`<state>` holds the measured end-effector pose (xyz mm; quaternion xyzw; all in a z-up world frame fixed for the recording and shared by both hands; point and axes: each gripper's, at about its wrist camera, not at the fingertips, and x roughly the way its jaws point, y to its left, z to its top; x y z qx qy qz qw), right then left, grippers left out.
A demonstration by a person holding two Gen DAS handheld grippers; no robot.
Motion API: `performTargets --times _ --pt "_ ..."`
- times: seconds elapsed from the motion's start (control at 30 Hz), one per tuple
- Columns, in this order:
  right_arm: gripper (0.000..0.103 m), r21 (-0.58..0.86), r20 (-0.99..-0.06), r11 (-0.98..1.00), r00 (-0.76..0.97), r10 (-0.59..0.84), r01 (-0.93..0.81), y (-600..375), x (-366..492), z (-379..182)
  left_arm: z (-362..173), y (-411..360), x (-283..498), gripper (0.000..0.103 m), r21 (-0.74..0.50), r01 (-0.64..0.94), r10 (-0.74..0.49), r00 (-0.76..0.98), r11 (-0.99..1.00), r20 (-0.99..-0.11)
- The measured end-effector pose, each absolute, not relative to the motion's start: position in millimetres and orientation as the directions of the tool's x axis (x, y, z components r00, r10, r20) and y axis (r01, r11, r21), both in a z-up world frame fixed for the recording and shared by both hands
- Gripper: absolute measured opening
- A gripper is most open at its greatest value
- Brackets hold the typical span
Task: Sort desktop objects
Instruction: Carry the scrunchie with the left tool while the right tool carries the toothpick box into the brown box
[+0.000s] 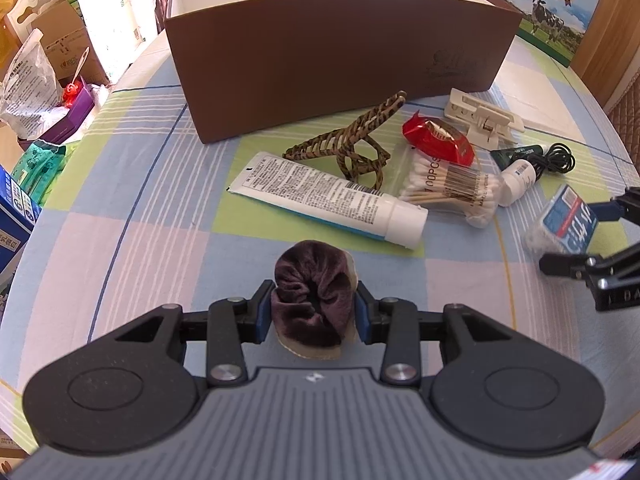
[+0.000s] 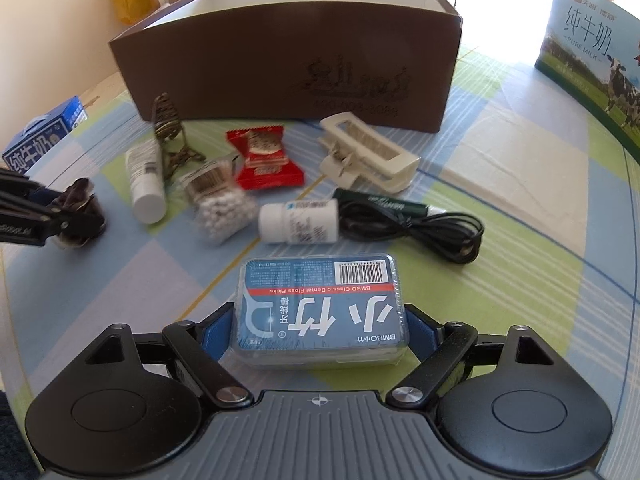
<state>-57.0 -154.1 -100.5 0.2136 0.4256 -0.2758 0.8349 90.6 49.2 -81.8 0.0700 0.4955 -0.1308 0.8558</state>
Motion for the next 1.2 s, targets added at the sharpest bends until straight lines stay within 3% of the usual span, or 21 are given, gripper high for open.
performTargets --times 0.47,1.2 --pt "0.083 0.201 -0.813 0.774 0.543 -0.211 0.601 -142 -36 -70 -59 46 92 0.033 -0.007 0.341 -0.188 0.502 0.94 -0.844" --pt "0.083 0.171 -0.672 0.787 0.654 -0.347 0.592 -234 24 42 42 27 199 0.033 0.039 0.431 -0.292 0.672 0.902 -0.681"
